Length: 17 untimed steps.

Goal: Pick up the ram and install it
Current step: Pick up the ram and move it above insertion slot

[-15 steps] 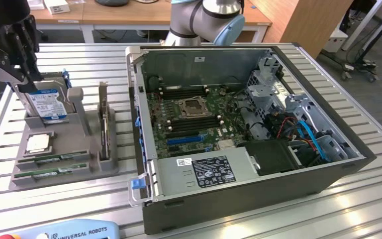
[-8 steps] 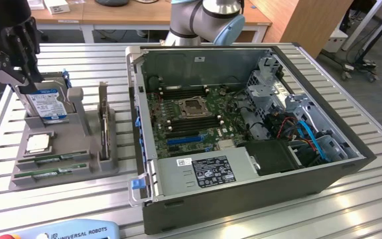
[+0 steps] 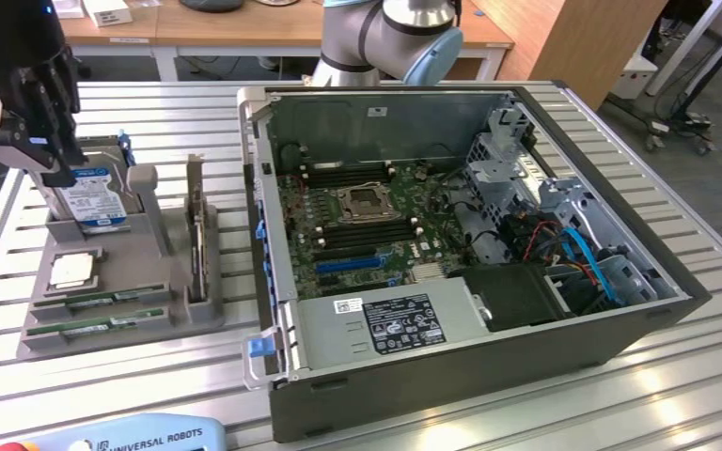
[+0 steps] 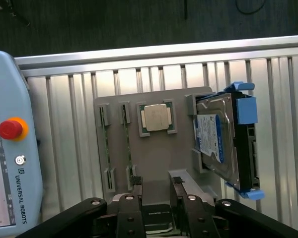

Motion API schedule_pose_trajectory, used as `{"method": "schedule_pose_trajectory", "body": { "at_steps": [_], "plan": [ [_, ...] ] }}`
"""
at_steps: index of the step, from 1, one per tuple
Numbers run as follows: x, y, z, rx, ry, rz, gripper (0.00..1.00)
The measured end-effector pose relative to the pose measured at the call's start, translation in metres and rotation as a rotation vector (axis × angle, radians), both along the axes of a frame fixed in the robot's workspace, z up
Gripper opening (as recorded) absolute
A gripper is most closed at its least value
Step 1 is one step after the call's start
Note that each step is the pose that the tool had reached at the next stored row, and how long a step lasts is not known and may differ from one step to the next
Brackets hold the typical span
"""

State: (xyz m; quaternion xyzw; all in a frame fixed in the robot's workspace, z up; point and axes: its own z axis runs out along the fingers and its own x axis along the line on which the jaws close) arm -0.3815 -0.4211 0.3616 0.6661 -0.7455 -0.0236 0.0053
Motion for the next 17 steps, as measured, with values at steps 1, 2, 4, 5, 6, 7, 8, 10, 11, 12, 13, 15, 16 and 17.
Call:
{"method": "schedule_pose_trajectory", "body": {
  "at_steps": [1,2,4,5,6,7,8,10,11,12,13,15,16,17],
  "plan": [
    [0.0,0.0,-0.0007,0.0,0.0,0.0,0.36],
    [0.0,0.0,-0.0015,-0.0001,0.0,0.0,0.36],
    [0.0,0.0,-0.0025,0.0,0.0,0.001,0.36],
    [0.0,0.0,-0.0031,0.0,0.0,0.001,0.36],
    [0.0,0.0,-0.0036,-0.0001,0.0,0.001,0.36],
    [0.0,0.0,-0.0042,0.0,0.0,0.001,0.36],
    [0.0,0.0,-0.0049,-0.0001,-0.0001,0.001,0.36],
    [0.0,0.0,-0.0064,0.0,-0.0001,0.002,0.36],
    [0.0,0.0,-0.0074,0.0,-0.0001,0.002,0.36],
    [0.0,0.0,-0.0086,0.0,-0.0001,0.003,0.36],
    [0.0,0.0,-0.0096,0.0,-0.0001,0.003,0.36],
    [0.0,0.0,-0.0117,0.0,0.0,0.004,0.36],
    [0.0,0.0,-0.0127,0.0,0.0,0.004,0.36],
    [0.0,0.0,-0.0137,0.0,-0.0001,0.005,0.36]
  ]
}}
